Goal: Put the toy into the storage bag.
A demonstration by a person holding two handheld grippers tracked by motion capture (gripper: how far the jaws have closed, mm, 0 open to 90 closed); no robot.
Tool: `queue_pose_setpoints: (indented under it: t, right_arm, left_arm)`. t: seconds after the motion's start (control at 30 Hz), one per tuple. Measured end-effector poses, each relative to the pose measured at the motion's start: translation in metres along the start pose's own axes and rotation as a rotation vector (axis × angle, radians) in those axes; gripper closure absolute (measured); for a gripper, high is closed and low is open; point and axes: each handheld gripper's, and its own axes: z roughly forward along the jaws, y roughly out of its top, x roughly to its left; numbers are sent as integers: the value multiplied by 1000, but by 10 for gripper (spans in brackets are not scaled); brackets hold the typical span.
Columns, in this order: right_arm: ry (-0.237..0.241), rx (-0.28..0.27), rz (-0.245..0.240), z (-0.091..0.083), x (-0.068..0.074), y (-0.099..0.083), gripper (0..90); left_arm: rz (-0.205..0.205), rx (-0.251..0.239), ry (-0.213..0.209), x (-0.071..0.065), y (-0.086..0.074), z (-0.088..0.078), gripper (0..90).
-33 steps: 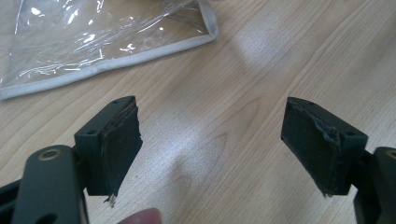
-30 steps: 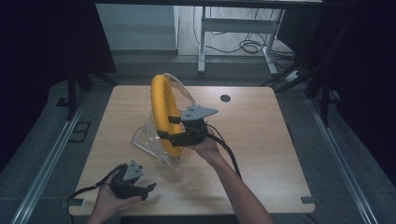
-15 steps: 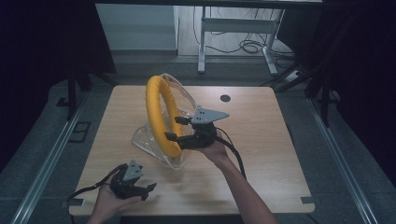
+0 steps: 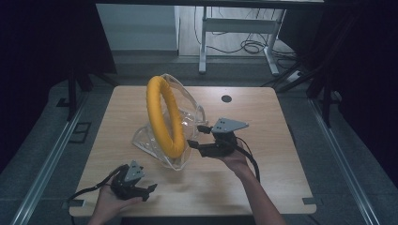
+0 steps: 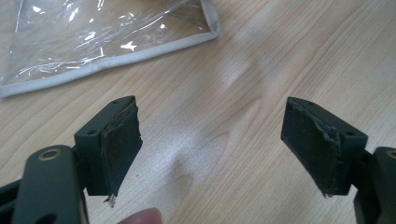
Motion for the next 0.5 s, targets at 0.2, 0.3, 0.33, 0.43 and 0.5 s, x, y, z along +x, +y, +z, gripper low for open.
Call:
queue_pose_setpoints:
  t: [0.2, 0.3, 0.33, 0.43, 0.5]
  right_arm:
    - [-35, 41, 40, -12, -8, -21, 340]
    - [-56, 53, 61, -19, -12, -33, 341]
    - [-65, 58, 68, -21, -14, -38, 341]
    - [-80, 64, 87, -26, -16, -49, 342]
    - [-88, 74, 99, -29, -17, -58, 343]
  left_arm:
    - [-2, 2, -1, 0, 0, 1, 198]
    - [-5, 1, -1, -1, 0, 1, 198]
    - [-4, 1, -1, -1, 0, 1, 198]
    - [-5, -2, -1, 0, 0, 1, 198]
    - [-5, -2, -1, 0, 0, 1, 198]
